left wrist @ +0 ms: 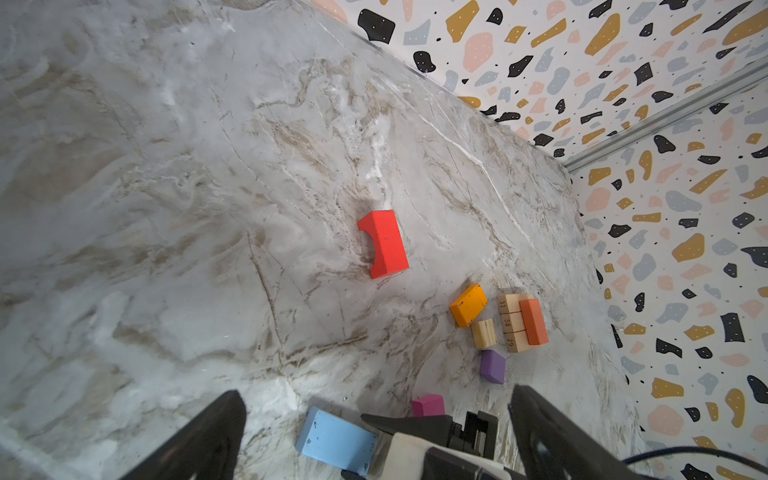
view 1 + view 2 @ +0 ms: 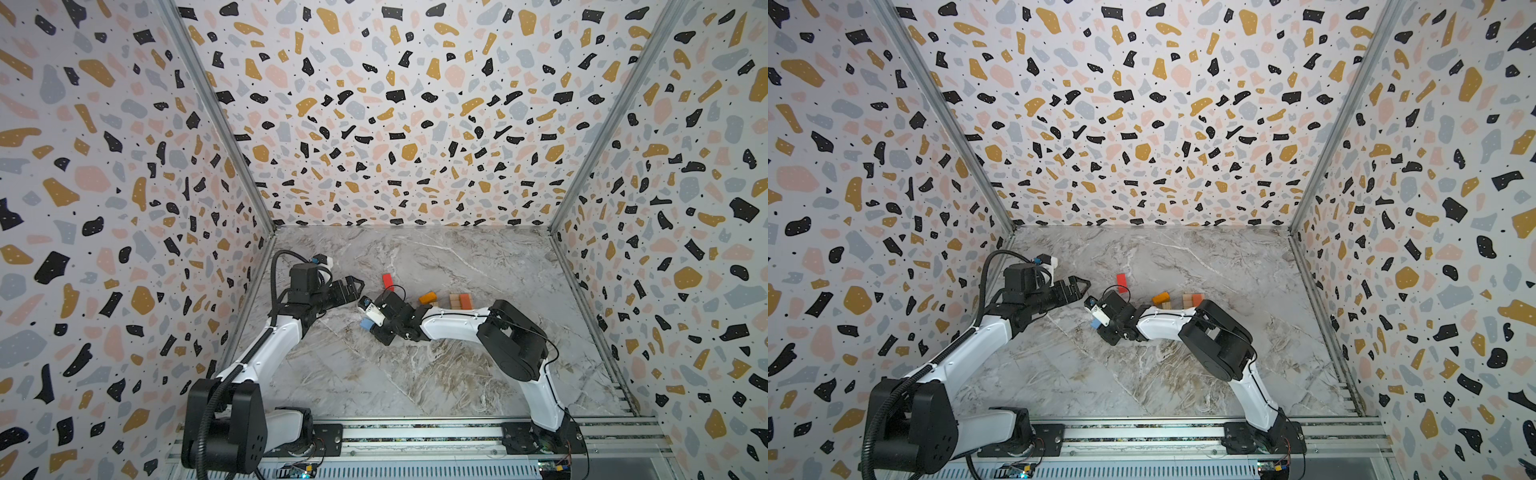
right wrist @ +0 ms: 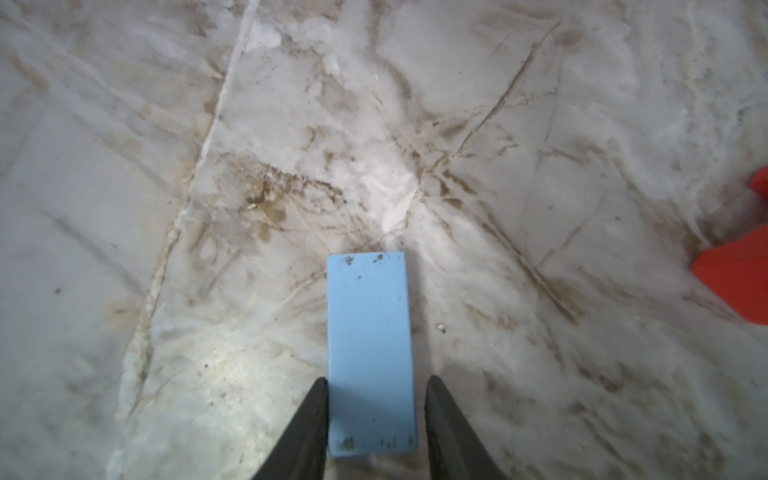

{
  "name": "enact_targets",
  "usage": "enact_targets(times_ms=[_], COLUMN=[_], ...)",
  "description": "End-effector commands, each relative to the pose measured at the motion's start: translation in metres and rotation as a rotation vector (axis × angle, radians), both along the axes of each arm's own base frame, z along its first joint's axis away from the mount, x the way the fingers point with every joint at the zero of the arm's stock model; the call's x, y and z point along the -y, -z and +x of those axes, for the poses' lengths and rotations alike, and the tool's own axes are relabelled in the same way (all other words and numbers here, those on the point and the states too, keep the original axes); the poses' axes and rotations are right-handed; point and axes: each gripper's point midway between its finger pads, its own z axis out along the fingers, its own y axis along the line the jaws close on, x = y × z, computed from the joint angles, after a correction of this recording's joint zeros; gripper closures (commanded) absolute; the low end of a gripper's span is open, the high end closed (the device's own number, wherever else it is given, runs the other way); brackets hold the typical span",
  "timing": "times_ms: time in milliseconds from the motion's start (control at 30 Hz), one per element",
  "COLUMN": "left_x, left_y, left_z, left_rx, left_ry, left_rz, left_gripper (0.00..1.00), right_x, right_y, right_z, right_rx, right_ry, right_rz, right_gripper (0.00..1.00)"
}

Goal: Build the wood block tower
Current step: 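Close the right gripper on the light blue bar and lift it, then carry the light blue bar over the stack beside the coral bar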

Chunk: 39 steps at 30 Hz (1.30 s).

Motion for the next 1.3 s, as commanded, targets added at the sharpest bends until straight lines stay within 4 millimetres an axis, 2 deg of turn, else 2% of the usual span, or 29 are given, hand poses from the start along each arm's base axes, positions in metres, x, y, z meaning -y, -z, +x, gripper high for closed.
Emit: enact_targets(times_ms=[0,200,367,500,700,933,1100,1267], left_x=[0.0,0.0,0.0,0.0,0.003,0.017,0.031,0.038], left_y=[-0.01,-0.01,-0.01,-0.01,-0.012,-0.014,-0.013,-0.012], left_z=[0.002,0.002,0.001,0.001,0.001,-0.001,-0.007,-0.008], left_rx=[0.036,0.036,0.037,0.038,0.046,0.06,0.059,0.053], left_ry=[0.0,0.0,0.001,0.003,0.013,0.052,0.101,0.122], left_rz=[-0.011,-0.01,-0.01,-0.01,-0.035,-0.088,-0.08,-0.08], left_gripper=[0.0,0.0,0.0,0.0,0.0,0.0,0.0,0.0], right_x=[-0.004,-0.002,0.005,0.018,0.054,0.11,0.149,0.185], right_y=[0.002,-0.004,-0.022,-0.039,-0.065,-0.09,-0.093,-0.087], right_z=[-0.002,0.0,0.009,0.017,0.028,0.043,0.051,0.054], right_rx=[-0.009,0.001,0.023,0.003,-0.04,-0.048,-0.065,-0.078], right_ry=[-0.009,0.012,0.086,0.169,0.311,0.541,0.686,0.796], right_rz=[0.0,0.008,0.034,0.064,0.12,0.118,0.095,0.089], right_gripper=[0.61,0.67,0.73,0.78,0.81,0.81,0.81,0.81])
